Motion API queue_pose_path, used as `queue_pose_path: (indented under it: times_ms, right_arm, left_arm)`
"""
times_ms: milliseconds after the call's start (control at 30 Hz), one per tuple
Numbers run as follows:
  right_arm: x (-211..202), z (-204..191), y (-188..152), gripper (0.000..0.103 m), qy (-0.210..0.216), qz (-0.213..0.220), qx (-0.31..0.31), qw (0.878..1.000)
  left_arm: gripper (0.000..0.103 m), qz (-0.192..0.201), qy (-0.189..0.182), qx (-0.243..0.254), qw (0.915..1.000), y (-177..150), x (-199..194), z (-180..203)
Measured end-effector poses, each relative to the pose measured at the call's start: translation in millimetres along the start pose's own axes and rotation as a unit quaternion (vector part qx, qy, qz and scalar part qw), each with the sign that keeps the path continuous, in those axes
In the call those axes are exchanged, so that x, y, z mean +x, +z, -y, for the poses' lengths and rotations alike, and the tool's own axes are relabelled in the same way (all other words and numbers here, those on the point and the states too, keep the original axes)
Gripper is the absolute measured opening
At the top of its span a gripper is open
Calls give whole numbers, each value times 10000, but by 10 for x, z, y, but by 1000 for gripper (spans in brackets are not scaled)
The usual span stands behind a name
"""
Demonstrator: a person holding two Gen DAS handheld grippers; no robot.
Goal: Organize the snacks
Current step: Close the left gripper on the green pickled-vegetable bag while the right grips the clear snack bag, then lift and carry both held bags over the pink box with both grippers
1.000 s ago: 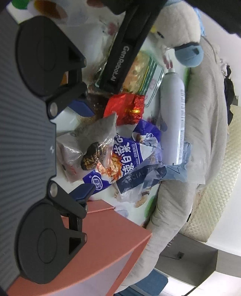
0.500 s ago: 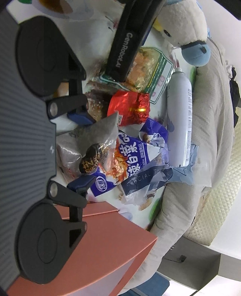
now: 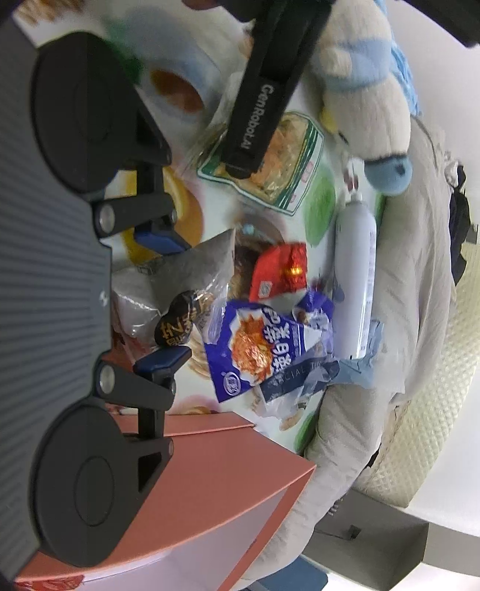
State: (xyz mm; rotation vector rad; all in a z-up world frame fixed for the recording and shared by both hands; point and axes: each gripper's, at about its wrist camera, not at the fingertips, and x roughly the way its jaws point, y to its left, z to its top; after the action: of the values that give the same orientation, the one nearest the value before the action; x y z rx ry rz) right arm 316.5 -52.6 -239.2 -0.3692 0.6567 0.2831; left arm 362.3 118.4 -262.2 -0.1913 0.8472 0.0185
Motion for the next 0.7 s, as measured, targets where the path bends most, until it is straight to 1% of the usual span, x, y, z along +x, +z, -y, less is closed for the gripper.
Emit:
queue_pose_path:
  times_ms: [67, 167, 367, 500, 700]
  right_arm:
    - [-122, -3, -36, 56, 53, 27, 27, 10000]
    - [-297, 18, -105, 56, 193, 27, 153, 9997]
    - [-638, 121, -232, 55, 434, 50, 574, 9974]
    - [-834, 174, -337, 54, 643, 50, 785, 9948]
    - [-1071, 272, -516, 54, 765, -101, 1172, 9901]
  left_arm:
    - [72, 34, 46, -30, 10000, -82, -136, -12]
    - [72, 62, 52, -213, 9997, -196, -359, -67]
    - [72, 155, 28, -447, 9989, -401, -806, -91]
    - [72, 177, 40, -355, 9992, -520, -998, -2]
    - [72, 156, -48, -277, 9995, -770, -1302, 126]
